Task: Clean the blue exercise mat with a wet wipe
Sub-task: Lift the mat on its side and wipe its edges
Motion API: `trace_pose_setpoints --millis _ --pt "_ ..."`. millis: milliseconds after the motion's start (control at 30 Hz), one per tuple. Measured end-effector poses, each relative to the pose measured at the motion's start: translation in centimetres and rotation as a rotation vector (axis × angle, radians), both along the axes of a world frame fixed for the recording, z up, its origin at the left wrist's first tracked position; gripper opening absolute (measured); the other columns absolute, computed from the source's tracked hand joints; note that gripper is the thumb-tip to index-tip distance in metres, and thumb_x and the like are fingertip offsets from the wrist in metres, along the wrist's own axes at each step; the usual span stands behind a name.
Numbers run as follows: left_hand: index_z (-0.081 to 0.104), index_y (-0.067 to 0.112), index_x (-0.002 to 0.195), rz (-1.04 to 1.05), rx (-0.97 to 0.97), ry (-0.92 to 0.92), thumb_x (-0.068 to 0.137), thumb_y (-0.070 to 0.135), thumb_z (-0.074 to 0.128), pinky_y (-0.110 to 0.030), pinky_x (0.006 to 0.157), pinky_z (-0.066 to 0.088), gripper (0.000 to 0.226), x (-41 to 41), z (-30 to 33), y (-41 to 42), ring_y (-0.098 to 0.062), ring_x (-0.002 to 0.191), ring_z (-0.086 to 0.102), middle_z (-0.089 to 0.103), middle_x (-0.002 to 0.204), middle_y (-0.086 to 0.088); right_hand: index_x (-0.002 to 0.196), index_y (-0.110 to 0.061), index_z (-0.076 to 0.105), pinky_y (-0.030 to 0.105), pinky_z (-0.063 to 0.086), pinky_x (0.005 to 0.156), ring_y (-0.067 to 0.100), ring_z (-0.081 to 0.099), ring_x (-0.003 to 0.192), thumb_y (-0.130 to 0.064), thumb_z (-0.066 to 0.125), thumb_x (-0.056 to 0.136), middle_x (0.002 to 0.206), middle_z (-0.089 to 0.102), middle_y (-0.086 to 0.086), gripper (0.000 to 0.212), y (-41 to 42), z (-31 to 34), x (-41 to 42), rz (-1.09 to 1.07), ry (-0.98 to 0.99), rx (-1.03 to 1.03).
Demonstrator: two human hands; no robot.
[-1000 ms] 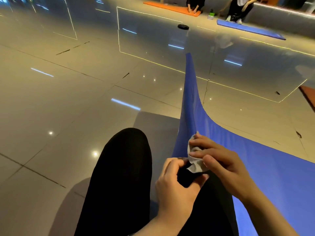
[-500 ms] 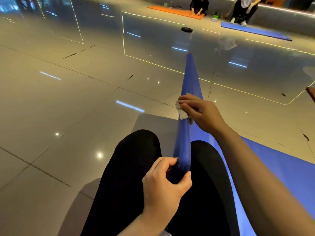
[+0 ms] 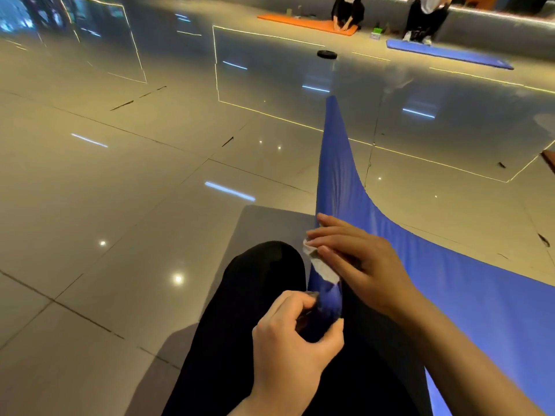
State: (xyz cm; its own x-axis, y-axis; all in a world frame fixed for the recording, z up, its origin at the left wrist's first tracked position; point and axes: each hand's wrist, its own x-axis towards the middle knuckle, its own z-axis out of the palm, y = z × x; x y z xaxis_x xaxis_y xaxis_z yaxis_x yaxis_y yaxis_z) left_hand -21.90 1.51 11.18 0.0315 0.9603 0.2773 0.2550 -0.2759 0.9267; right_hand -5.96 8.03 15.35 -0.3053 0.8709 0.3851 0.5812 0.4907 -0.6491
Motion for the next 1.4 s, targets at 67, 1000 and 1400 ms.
trace_pose_setpoints --millis 67,1000,1400 --pt "0.065 0.033 0.088 -0.016 -0.026 0.019 0.064 0.049 0.068 -0.02 0.072 0.057 0.029 -0.1 0.0 -0.2 -0.002 0.083 0.067 0.067 0.089 0.016 0.114 -0.021 0.072 0.016 0.042 0.102 -0.002 0.042 0.134 -0.043 0.05 0.095 0.121 0.064 -0.017 0.036 2.1 0.6 0.1 -0.001 -0.108 0.012" --pt "0.067 0.027 0.09 -0.146 -0.141 0.002 0.066 0.04 0.077 -0.014 0.077 0.052 0.029 -2.3 -0.2 -0.8 -0.004 0.09 0.066 0.066 0.094 0.018 0.114 -0.011 0.067 0.027 0.038 0.103 0.014 0.041 0.136 -0.021 0.048 0.102 0.135 0.058 0.001 0.025 10.7 2.1 2.0 -0.192 -0.374 -0.043" --pt "0.052 0.027 0.135 -0.141 -0.223 0.485 0.067 0.062 0.074 -0.03 0.1 0.044 0.079 -1.4 1.9 6.9 -0.008 0.122 0.05 0.054 0.13 0.011 0.093 -0.006 0.065 0.02 0.04 0.09 0.01 0.039 0.135 -0.023 0.048 0.095 0.112 0.061 -0.001 0.024 3.0 -3.4 1.8 -0.236 -0.248 0.094"
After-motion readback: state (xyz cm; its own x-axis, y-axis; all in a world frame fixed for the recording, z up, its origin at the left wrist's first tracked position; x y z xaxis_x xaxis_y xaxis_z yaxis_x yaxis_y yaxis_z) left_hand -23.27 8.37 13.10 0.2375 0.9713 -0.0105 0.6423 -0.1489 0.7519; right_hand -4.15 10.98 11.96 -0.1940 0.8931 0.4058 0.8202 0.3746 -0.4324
